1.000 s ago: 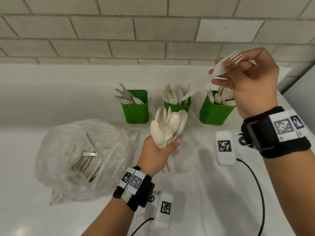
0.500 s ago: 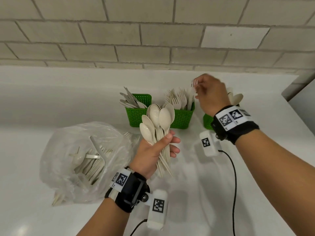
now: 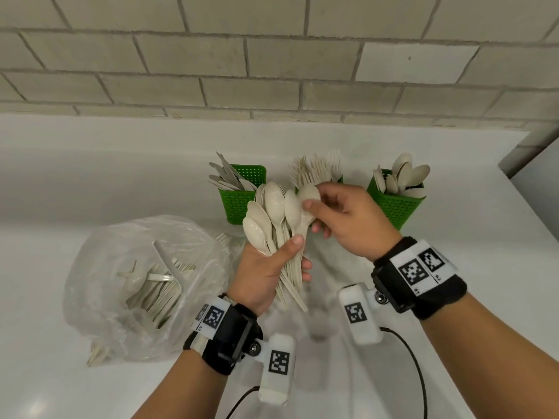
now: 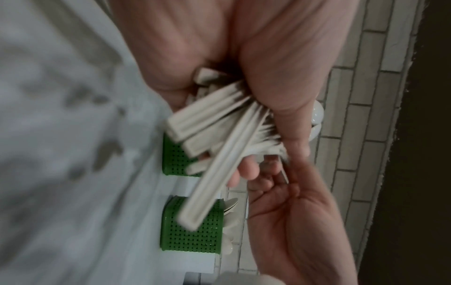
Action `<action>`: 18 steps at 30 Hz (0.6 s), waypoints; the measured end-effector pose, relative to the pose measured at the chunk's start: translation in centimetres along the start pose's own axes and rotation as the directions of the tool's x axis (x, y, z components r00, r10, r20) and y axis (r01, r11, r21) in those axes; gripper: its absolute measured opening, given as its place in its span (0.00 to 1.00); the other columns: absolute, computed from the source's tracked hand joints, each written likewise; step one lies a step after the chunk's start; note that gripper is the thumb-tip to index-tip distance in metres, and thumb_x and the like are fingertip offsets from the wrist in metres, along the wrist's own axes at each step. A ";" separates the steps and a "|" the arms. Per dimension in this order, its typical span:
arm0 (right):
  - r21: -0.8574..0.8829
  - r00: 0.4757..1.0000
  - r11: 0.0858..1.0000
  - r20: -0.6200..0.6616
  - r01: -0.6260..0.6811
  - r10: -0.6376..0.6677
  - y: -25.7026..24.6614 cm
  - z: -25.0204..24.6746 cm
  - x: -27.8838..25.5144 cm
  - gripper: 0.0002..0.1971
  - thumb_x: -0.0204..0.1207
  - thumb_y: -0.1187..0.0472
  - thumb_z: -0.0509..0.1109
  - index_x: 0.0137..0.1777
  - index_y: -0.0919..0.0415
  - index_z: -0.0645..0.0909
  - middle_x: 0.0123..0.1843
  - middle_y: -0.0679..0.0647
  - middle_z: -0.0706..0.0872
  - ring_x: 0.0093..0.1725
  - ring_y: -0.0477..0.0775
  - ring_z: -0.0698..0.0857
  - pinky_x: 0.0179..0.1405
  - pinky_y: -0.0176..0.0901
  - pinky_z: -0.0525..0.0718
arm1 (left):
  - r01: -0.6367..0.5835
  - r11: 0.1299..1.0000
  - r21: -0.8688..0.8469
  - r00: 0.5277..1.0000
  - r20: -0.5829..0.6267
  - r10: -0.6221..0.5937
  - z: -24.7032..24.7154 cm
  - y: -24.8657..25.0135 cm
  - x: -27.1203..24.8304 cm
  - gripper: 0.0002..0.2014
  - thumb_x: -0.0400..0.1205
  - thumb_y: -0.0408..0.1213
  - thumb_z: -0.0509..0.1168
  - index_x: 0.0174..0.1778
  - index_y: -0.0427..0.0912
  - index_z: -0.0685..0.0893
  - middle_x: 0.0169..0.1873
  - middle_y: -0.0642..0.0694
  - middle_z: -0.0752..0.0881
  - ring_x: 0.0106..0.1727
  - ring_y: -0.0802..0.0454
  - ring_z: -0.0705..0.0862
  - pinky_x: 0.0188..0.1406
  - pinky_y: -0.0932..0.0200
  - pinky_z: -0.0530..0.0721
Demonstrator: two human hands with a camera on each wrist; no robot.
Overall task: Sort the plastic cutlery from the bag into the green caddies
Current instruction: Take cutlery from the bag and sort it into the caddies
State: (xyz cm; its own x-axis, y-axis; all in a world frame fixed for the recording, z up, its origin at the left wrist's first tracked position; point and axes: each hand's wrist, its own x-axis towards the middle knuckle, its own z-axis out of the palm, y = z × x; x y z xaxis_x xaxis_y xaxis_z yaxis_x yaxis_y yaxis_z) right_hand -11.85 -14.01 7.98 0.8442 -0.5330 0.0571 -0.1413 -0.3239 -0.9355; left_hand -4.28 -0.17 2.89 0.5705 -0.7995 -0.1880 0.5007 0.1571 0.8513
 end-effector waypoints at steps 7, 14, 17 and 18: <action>0.187 0.975 0.980 -0.196 -0.064 0.102 1.4 -0.2 -1.1 0.07 0.81 0.68 0.67 0.49 0.56 0.84 0.41 0.59 0.87 0.28 0.49 0.84 0.28 0.43 0.85 | 0.135 0.990 -0.034 0.990 0.040 -0.134 0.5 -0.1 -0.3 0.11 0.73 0.34 0.69 0.51 0.37 0.84 0.39 0.40 0.88 0.28 0.48 0.85 0.20 0.58 0.82; 0.229 0.928 0.973 -0.365 0.014 0.072 1.5 -1.9 -1.1 0.07 0.82 0.69 0.67 0.48 0.60 0.85 0.35 0.59 0.87 0.28 0.48 0.84 0.34 0.45 0.88 | 0.148 0.988 -0.035 0.988 0.058 -0.146 0.3 -0.8 -0.5 0.10 0.75 0.31 0.72 0.52 0.39 0.85 0.44 0.37 0.89 0.27 0.51 0.80 0.21 0.61 0.77; 0.277 0.894 0.959 -0.442 0.056 0.076 0.9 -3.8 -1.2 0.07 0.82 0.70 0.66 0.53 0.63 0.85 0.37 0.58 0.87 0.28 0.48 0.84 0.33 0.41 0.87 | 0.142 0.989 -0.040 0.989 0.046 -0.141 0.2 -1.3 -0.5 0.10 0.75 0.31 0.71 0.52 0.40 0.85 0.38 0.40 0.87 0.27 0.52 0.77 0.22 0.63 0.75; 0.262 0.873 0.962 -0.483 0.073 0.065 0.8 -4.8 -1.3 0.07 0.82 0.70 0.66 0.55 0.64 0.85 0.38 0.60 0.88 0.28 0.50 0.84 0.34 0.42 0.88 | 0.134 0.990 -0.038 0.990 0.038 -0.132 0.1 -1.5 -0.4 0.11 0.75 0.31 0.69 0.52 0.40 0.85 0.36 0.40 0.86 0.27 0.52 0.77 0.22 0.62 0.75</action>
State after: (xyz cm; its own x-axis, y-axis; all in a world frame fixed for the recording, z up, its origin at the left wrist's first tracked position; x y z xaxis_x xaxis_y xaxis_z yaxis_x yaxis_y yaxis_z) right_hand -15.56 -17.35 8.86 0.4786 -0.8638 0.1576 0.0615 -0.1460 -0.9874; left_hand -5.30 -0.12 1.77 0.4741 -0.8346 -0.2804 0.5968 0.0704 0.7993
